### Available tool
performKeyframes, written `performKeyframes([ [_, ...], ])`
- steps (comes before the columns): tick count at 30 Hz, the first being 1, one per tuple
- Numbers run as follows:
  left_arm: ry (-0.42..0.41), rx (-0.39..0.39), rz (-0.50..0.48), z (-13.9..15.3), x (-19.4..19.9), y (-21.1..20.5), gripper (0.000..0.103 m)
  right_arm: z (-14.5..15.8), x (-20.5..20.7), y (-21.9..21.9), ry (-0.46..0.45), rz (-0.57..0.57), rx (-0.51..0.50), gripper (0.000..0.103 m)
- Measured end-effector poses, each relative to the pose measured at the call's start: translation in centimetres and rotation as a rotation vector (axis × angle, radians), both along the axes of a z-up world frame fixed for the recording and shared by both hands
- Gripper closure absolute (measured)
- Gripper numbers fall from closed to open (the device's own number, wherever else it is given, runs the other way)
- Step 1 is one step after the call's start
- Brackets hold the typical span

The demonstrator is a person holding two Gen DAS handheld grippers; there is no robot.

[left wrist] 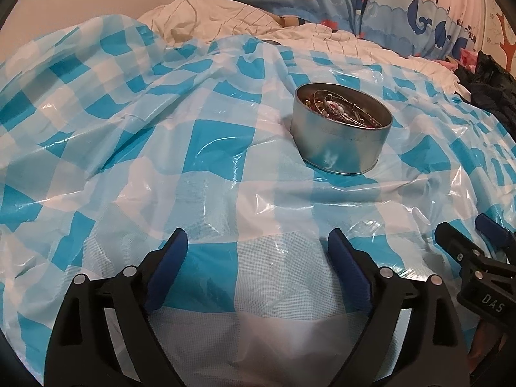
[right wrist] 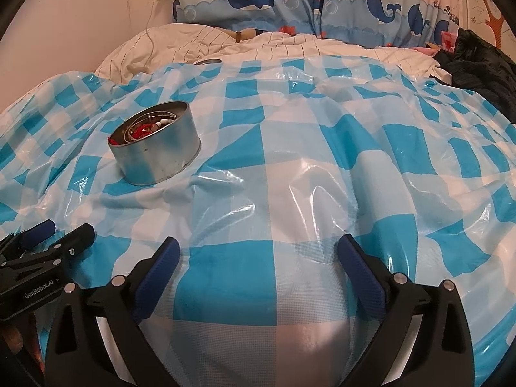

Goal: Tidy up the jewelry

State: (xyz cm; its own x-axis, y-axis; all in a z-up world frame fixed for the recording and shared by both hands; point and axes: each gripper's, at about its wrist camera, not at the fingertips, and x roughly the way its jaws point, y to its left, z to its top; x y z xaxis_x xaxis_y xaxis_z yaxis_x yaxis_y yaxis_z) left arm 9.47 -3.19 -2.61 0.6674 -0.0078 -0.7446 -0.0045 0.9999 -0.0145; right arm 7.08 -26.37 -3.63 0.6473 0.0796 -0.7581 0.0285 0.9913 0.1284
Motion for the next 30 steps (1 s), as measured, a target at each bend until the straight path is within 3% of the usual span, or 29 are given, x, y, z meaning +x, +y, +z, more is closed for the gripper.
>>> performKeyframes([
  [5, 0.002, 0.015, -0.003, 0.1, 0.0, -0.3, 0.016, 0.0, 0.0, 0.0, 0.0, 0.0, 0.001, 0.008],
  [8, 0.004, -0.004, -0.043, 0.7, 0.0, -0.4, 0.009, -0.1, 0.0, 0.0, 0.001, 0.0, 0.004, 0.008],
  [10, -0.046, -0.02, -0.061, 2.1, -0.2, -0.2, 0.008, -0.1, 0.0, 0.1, 0.002, 0.0, 0.005, 0.008],
  [14, -0.153, 0.041, -0.057, 3.4, -0.4, -0.3, 0.008, -0.1, 0.0, 0.1, 0.002, 0.0, 0.004, 0.008],
  [20, -0.024, 0.04, -0.03, 1.0, 1.8, 0.0, 0.008, -0.1, 0.0, 0.1, 0.003, 0.0, 0.002, 0.007],
  [30, -0.031, 0.054, -0.026, 0.5, 1.5, -0.3, 0.008, -0.1, 0.0, 0.1, 0.003, 0.0, 0.003, 0.007],
])
